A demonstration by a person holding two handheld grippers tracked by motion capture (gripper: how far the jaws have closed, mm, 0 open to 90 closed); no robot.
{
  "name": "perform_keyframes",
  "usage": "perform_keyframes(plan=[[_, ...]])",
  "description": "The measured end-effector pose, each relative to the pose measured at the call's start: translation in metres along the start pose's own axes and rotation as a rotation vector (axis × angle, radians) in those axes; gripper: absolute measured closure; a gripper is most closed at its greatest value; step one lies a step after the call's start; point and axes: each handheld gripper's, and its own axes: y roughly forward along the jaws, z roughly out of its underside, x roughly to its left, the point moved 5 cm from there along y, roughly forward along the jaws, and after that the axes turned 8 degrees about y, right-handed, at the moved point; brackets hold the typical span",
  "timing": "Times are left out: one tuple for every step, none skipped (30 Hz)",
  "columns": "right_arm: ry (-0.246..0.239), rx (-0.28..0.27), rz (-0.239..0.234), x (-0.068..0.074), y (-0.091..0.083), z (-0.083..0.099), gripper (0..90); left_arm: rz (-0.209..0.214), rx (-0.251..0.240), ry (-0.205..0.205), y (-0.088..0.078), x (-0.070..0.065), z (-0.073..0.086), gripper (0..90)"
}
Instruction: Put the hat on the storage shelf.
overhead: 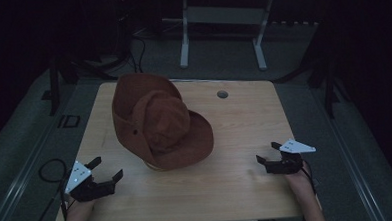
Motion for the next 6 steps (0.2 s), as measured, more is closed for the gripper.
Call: perform_keyframes(plan=[[0.008,-0.007,0.0,-0.0022,-0.0013,0.0003,13.8,0.003,-0.001,-0.001,0.0,-0.0001,0.0001,6.3],[0.024,-0.015,0.002,-0.005,-0.0028,0.0004,13.8,0.002,0.0,-0.001,0.0,-0.0002,0.0001,6.3],[0.025,-0.019,0.008,-0.0062,-0.0033,0.0001,13.8,0.0,0.001,-0.001,0.0,-0.0002,0.0002,6.3],[0.029,-0.022,0.008,-0.0068,-0.0037,-0.0001,13.8,0.003,0.0,-0.002,-0.0001,-0.0004,0.0003,6.3],[0.029,-0.021,0.006,-0.0072,-0.0031,0.0004,13.8,0.002,0.002,-0.002,-0.0001,-0.0005,0.0006,6.3],[0.022,-0.017,0.008,-0.007,-0.0025,0.0008,13.8,0.0,0.004,0.0,-0.0001,-0.0004,0.0008,6.3]])
